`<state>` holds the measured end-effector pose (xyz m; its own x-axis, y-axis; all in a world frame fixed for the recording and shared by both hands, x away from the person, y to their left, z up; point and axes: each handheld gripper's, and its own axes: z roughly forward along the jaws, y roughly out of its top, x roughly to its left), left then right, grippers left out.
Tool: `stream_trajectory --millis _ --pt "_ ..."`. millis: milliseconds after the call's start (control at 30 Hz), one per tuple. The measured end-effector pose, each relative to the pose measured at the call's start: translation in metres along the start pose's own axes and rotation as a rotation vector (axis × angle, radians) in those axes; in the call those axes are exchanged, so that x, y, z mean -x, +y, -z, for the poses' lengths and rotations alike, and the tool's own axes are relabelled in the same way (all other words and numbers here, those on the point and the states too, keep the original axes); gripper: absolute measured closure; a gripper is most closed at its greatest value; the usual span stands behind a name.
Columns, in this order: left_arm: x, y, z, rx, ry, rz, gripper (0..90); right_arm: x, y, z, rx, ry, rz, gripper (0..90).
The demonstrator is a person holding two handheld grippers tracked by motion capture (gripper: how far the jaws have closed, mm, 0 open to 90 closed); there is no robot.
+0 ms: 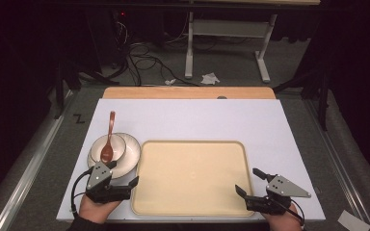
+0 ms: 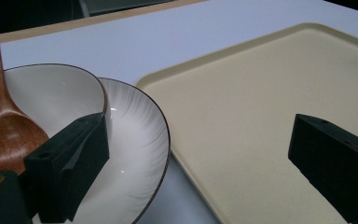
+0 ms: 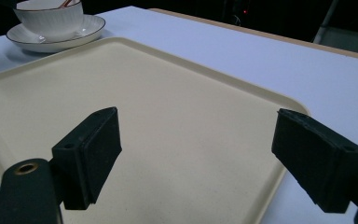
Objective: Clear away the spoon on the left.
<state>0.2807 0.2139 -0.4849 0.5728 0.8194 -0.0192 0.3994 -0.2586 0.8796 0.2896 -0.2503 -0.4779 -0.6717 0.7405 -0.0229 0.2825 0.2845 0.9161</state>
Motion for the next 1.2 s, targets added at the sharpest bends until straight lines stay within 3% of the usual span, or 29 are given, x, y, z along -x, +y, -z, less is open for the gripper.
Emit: stream_trajectory --millis 233,567,900,967,1067,1100,1133,1200 --pt "-0.015 -0.001 0.006 0.018 0.034 0.045 5.8 0.0 0.0 0.0 0.0 0.001 0.0 16.9" --pt "-0.026 0.0 0.012 0.033 0.064 0.063 6.6 0.0 0.0 0.0 -0.001 0.001 0.001 16.9" --pt "-0.055 -0.002 0.031 0.074 0.147 0.126 9.1 0.0 0.0 0.0 0.002 0.003 0.003 16.9" --pt "-0.062 -0.004 0.035 0.076 0.162 0.141 16.8 0.0 0.0 0.0 0.002 0.005 0.003 16.9" --pt "-0.072 -0.006 0.041 0.083 0.191 0.161 21.3 0.0 0.0 0.0 0.002 0.003 0.004 16.9" --pt "-0.075 -0.007 0.043 0.081 0.2 0.165 25.9 0.0 0.0 0.0 0.002 0.004 0.004 16.9" --pt "-0.079 -0.008 0.044 0.083 0.213 0.168 39.4 0.0 0.0 0.0 0.002 0.005 0.005 16.9" --pt "-0.089 -0.012 0.052 0.09 0.244 0.192 50.0 0.0 0.0 0.0 0.002 0.005 0.004 16.9"
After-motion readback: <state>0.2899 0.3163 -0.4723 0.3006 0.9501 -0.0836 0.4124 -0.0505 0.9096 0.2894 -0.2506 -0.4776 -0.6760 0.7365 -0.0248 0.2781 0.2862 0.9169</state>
